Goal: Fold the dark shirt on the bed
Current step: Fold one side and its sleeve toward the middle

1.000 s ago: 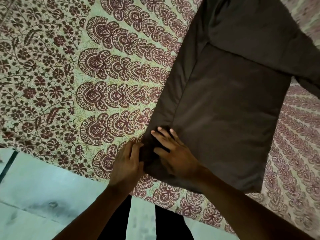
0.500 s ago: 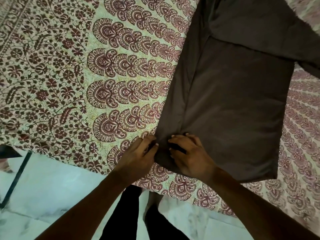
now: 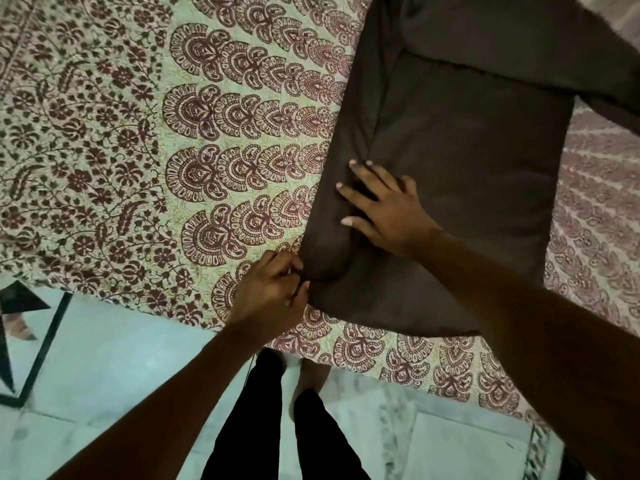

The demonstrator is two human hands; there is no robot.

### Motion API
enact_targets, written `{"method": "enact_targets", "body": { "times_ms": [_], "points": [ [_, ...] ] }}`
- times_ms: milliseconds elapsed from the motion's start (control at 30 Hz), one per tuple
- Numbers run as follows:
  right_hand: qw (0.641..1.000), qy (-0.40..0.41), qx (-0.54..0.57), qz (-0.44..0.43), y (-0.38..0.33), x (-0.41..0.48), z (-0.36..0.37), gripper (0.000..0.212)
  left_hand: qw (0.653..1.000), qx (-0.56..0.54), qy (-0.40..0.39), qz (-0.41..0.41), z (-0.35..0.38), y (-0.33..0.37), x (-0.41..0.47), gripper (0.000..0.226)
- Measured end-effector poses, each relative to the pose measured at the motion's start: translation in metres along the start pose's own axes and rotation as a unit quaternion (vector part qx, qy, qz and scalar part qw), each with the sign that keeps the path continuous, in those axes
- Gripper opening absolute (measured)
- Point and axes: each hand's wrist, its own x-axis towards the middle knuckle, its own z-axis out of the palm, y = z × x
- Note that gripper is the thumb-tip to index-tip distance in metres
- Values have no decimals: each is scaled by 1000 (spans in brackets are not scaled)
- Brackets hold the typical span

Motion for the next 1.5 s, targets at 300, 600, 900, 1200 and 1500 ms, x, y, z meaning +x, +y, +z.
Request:
{"method": "enact_targets", "body": {
  "times_ms": [300,600,900,1200,1500],
  "points": [
    [991,-28,-52,-122,-4,-4,14,64,975,135,-175,21,-1,-4,23,71],
    [997,27,-53,-50,52,47,-12,66,987,147,-57,36,9,-1,58,39],
    [997,-3,-63,-42,109,98,-19,72,973,205,-104,11,11,-6,105,66],
    [975,-21,-99,-197,154,141,-26,78,961,268,-64,9,25,-4,188,62],
    [981,30,-124,-146,215,217,-60,80,979,196,20,49,26,-6,295,29]
  ]
}}
